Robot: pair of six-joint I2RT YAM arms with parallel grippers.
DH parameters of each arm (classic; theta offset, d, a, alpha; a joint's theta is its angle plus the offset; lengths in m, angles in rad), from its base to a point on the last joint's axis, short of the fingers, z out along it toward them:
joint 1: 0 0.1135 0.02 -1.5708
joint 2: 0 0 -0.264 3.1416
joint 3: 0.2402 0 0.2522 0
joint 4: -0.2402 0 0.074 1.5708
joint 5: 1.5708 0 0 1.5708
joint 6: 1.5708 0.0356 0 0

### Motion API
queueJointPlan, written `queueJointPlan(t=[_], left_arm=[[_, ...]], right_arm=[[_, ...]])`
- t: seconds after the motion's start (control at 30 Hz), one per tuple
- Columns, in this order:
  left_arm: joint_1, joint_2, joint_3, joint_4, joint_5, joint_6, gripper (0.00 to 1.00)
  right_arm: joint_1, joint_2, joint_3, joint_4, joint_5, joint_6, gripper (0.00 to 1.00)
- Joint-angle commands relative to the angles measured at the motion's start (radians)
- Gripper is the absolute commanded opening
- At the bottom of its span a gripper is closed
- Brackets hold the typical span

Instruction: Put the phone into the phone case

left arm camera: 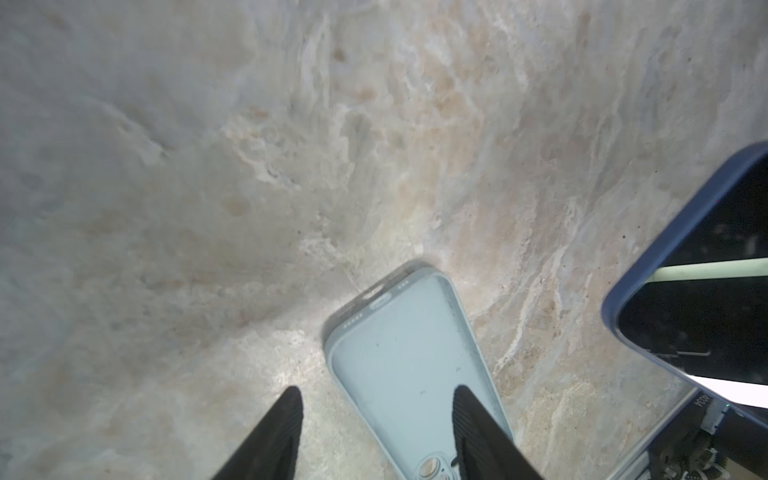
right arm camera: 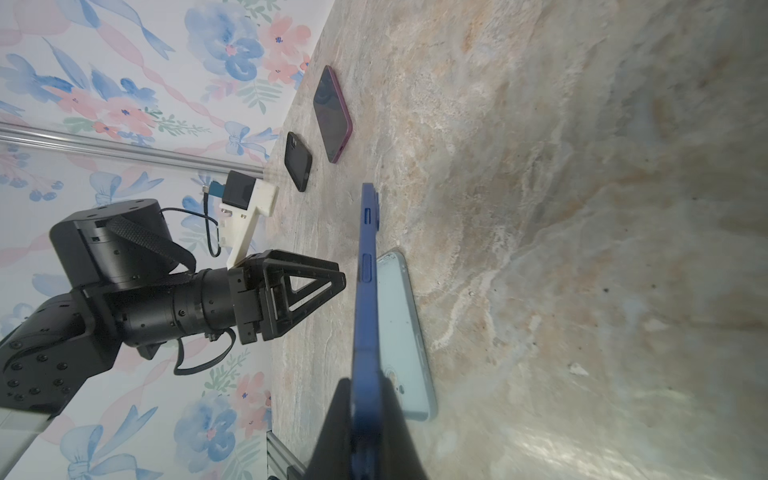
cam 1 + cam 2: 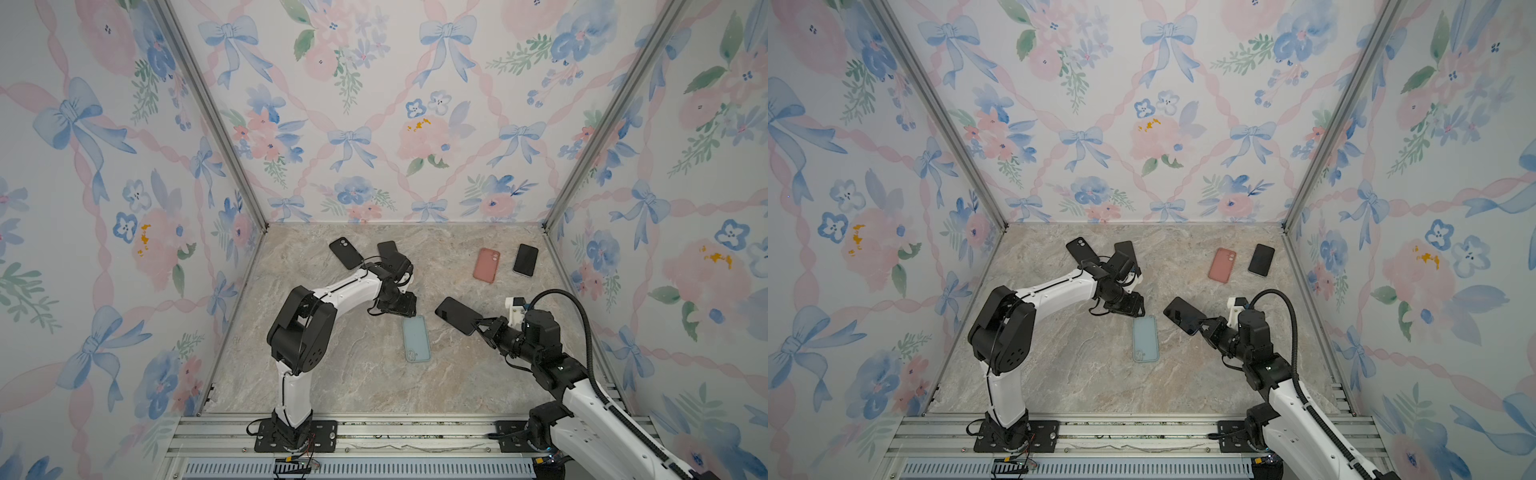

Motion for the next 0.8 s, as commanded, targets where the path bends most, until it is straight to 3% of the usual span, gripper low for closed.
queueJointPlan(t=[0.0,0.33,0.77], left_arm=[[-0.016,-0.073,-0.05,-0.023,-0.018,-0.077,0.63],[-0.016,0.021,-0.062,0.149,0.06,-0.129,0.66],[-0.037,0.173,0.082,0.15,0.137,-0.082,0.65]], right_arm=[[-0.014,0.008,0.06,-0.026,-0.034,-0.081,0.06],[-0.057,0.004,0.104,-0.108,-0.063,-0.164,0.05],[-0.099,-0.052,0.154,-0.247,-0.054,-0.239,0.05]])
